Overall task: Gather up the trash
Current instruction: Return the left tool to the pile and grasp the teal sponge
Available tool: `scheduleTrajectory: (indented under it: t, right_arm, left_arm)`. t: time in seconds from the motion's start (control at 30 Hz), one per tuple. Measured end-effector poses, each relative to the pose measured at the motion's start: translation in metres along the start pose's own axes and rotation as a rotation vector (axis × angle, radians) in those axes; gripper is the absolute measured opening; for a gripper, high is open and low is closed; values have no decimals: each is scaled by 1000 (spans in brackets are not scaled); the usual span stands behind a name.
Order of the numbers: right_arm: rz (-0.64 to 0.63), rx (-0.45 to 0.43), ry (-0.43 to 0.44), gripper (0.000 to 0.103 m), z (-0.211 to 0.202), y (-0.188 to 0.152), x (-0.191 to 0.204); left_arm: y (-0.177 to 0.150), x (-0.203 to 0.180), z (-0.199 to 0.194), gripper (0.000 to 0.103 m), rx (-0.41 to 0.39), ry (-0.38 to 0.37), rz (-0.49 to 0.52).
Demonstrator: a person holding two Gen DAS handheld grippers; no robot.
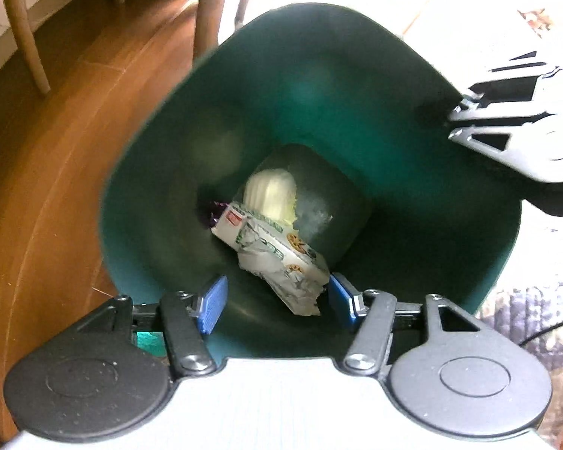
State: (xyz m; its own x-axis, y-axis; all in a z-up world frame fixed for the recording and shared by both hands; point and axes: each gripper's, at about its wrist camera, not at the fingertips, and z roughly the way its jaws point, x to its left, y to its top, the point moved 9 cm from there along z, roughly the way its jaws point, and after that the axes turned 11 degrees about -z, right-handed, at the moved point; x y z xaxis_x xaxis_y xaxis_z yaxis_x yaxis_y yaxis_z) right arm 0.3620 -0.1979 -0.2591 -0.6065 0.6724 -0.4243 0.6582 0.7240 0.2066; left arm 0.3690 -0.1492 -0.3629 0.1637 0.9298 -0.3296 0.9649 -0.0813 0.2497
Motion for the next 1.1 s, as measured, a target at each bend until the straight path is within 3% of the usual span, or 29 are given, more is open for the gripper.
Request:
scheduleTrajectory:
  t: [0.23, 0.37, 0.5, 0.73, 0.9, 0.97, 1.1]
  right_arm:
    - [-2, -2, 0, 3, -1, 0, 1]
    - [-6, -1, 6, 3, -2, 0, 2]
    - [-3, 7, 22, 5, -3, -1, 3]
    - [6, 24, 54, 7, -4, -4, 4]
    - [7, 29, 53, 7, -2, -3, 3]
    - [9, 30, 52, 7, -1, -3, 3]
    - [-6, 37, 50, 6, -1, -4, 4]
  left_arm:
    - [1, 33, -50, 66, -95, 2, -24]
    - [-1, 72, -70, 68, -140, 55, -69]
    - [-7, 117, -72, 80, -154, 139, -122]
    - [-27, 190, -27, 80, -73, 272, -242]
    - [-41, 214, 27, 80, 42, 222, -324]
    - [-49, 211, 59, 80, 110, 208, -293]
    - [-64, 201, 114, 80, 180, 269, -142]
